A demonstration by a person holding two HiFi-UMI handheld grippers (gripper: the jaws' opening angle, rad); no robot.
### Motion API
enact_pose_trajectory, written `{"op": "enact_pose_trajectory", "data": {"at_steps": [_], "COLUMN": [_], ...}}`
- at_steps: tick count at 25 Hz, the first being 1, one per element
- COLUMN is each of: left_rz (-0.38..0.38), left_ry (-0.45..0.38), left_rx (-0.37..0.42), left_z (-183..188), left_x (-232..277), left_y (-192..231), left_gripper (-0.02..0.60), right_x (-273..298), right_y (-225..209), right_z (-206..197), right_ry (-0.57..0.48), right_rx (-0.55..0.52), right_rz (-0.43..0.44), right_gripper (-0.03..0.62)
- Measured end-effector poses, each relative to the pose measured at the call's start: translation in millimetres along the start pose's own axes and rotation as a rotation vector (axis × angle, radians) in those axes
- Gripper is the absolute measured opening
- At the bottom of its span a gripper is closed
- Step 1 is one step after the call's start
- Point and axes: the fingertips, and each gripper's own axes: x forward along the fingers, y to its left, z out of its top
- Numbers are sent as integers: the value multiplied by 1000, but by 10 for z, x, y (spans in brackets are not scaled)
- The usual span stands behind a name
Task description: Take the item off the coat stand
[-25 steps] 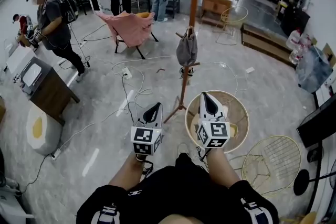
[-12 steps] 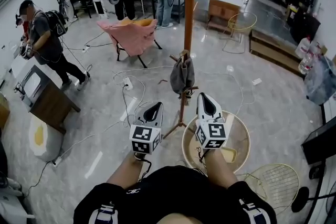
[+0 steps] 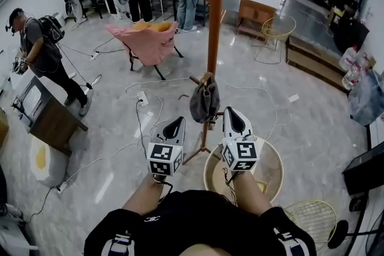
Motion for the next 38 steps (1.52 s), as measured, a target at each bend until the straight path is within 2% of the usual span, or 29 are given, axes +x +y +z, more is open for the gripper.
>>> {"op": "enact_pose_trajectory", "data": {"at_steps": [7, 10, 12, 16, 19, 25, 30, 32, 35, 37, 38], "left_rz": [-6, -9, -10, 4, 20, 56, 76, 78, 83, 89, 90], "left_ry": [13, 18, 23, 24, 23, 35, 42, 44, 45, 46, 47], "left_rx": [20, 14, 14, 4, 0, -22, -41, -42, -42, -43, -43], "left_z": [-28, -63, -118, -154, -127, -210, -267, -275, -293, -320, -334], "left_x": [159, 138, 113, 69, 6, -95, -109, -110, -83, -51, -39], "left_y": [210, 251, 290, 410, 523, 767, 884, 925, 986, 1014, 1019], "left_gripper": [12, 12, 12, 12, 12, 12, 12, 12, 12, 12, 12], "right_x": [198, 260, 307, 467, 627, 922, 1134, 1181, 1243, 1276, 1278], "right_y": [7, 32, 72, 153, 165, 100, -1, -28, -67, -92, -99], "right_z": [-18, -38, -69, -177, -282, -625, -967, -1043, -1121, -1174, -1191], "right_ry": [-48, -68, -67, -28, 18, 118, 201, 217, 233, 247, 255], "right_rx": [33, 66, 61, 62, 53, 73, 21, 33, 24, 24, 29], "right_rz": [12, 29, 33, 54, 53, 34, 23, 17, 8, 13, 19], "right_gripper": [15, 244, 350, 465, 495, 499, 485, 429, 313, 224, 133]}}
